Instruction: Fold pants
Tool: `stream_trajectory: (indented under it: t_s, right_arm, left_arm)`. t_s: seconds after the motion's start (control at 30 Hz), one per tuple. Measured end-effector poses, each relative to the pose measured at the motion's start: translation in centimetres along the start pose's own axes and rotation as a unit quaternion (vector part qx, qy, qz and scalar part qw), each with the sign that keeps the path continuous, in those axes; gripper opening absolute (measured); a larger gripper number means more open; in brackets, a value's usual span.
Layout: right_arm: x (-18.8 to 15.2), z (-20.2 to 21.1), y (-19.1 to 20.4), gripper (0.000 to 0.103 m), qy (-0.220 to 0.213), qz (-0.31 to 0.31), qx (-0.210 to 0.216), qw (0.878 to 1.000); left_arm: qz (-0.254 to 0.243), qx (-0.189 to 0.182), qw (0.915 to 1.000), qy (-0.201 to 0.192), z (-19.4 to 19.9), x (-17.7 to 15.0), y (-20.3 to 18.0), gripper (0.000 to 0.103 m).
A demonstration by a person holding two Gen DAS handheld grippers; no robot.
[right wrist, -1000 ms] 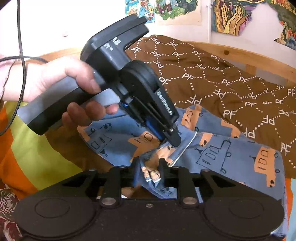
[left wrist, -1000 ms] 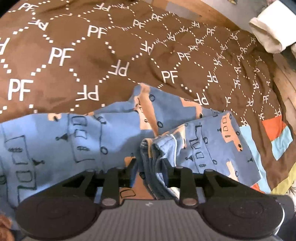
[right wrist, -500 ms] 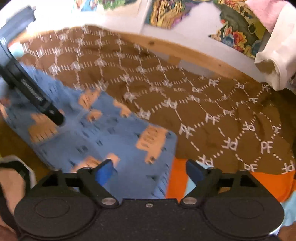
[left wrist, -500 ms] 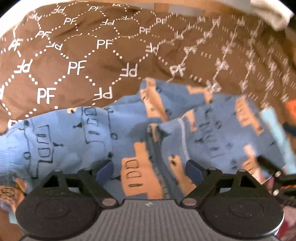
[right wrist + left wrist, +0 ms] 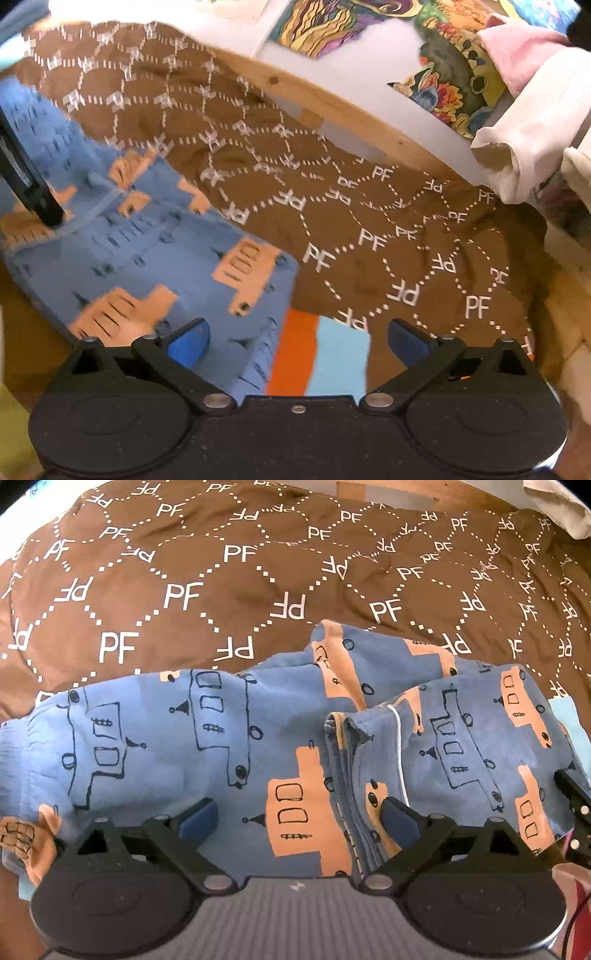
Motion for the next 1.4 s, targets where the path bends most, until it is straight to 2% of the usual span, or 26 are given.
stream_trajectory:
  t_s: [0.1,0.23,0.4,0.47,0.57,0.67,0.73,0.83,0.9,0.97,1.07,1.17,1.23,1.27,1.37,1.4]
  right_arm:
    - [-0.1,-0.2,-0.3,0.102,0.002,0.005,-0.017,1.000]
    - [0.9,0.4,-1.2,0.102,-0.037,0.003,-0.040,0.998]
    - [2.4,-3.5,-2.5,0.102,-0.075,0.037,-0.028,0.996]
    - [2.1,-6.1,-2.7,0.102,-0.064,0.050,-0.013,0.997]
    - [0.7,-9.9,-2.5,0.102,-0.007,0.083,0.002,0.997]
    - [1.2,-9.9,-2.9,0.102,-0.003,0.061,-0.013,0.998]
    - [2.4,-8.7,-2.3,0.101,-0.024,0.070,-0.028,0.997]
    - [4.8,-6.8,-1.0,0.102,-0.070,0.043,0.017,0.996]
    - [6.3,-6.2,0.5,0.102,-0.099,0.023,0.074,0.992]
    - [7.2,-6.0,2.0,0.102,-0.125,0.011,0.138,0.982]
    - [7.9,-6.9,4.5,0.102,-0.124,0.017,0.181,0.975]
    - [7.4,-8.7,5.8,0.102,-0.095,0.035,0.189,0.977]
    - [7.2,-9.0,5.8,0.102,-0.089,0.031,0.187,0.978]
    - [7.3,-8.5,5.4,0.102,-0.097,0.021,0.186,0.977]
    - [7.4,-6.8,4.4,0.102,-0.111,0.003,0.182,0.977]
    - [7.2,-5.8,4.3,0.102,-0.114,-0.003,0.180,0.977]
  left_arm:
    - [0.001,0.004,1.0000,0.002,0.3,0.1,-0.2,0.098]
    - [-0.010,0.005,0.9999,0.004,1.4,0.0,-0.4,0.099]
    - [0.002,0.000,1.0000,0.009,2.1,-1.0,-0.3,0.102]
    - [0.002,0.003,1.0000,0.009,2.0,-1.4,-0.1,0.102]
    - [0.005,0.001,1.0000,0.007,1.8,-1.7,0.1,0.103]
    - [0.006,-0.002,1.0000,0.008,1.7,-1.8,0.3,0.103]
    - [0.010,-0.004,0.9999,0.009,1.8,-1.6,0.4,0.103]
    - [0.016,-0.006,0.9998,0.009,2.0,-1.5,0.6,0.103]
    - [0.025,-0.005,0.9997,0.006,2.2,-1.7,0.8,0.103]
    - [0.036,-0.004,0.9994,-0.001,2.7,-1.9,1.1,0.102]
    - [0.052,-0.008,0.9986,-0.009,3.6,-2.6,1.8,0.103]
    - [0.077,-0.012,0.9968,-0.019,4.9,-3.2,2.9,0.103]
    - [0.089,-0.010,0.9956,-0.030,6.1,-3.5,3.6,0.102]
    - [0.091,-0.005,0.9950,-0.042,7.1,-3.7,4.0,0.100]
    - [0.083,0.032,0.9920,-0.090,10.1,-4.5,5.3,0.083]
    - [0.092,0.042,0.9899,-0.100,10.9,-4.7,5.9,0.083]
Point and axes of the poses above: each gripper's, at about its wrist camera, not at the fingertips, and z roughly against the way its jaws point, y to its left, x to its top, the point moved 1 cm from there along -z, roughly the way its jaws point, and after that the axes turned 13 degrees about -y, right-handed, at the moved point
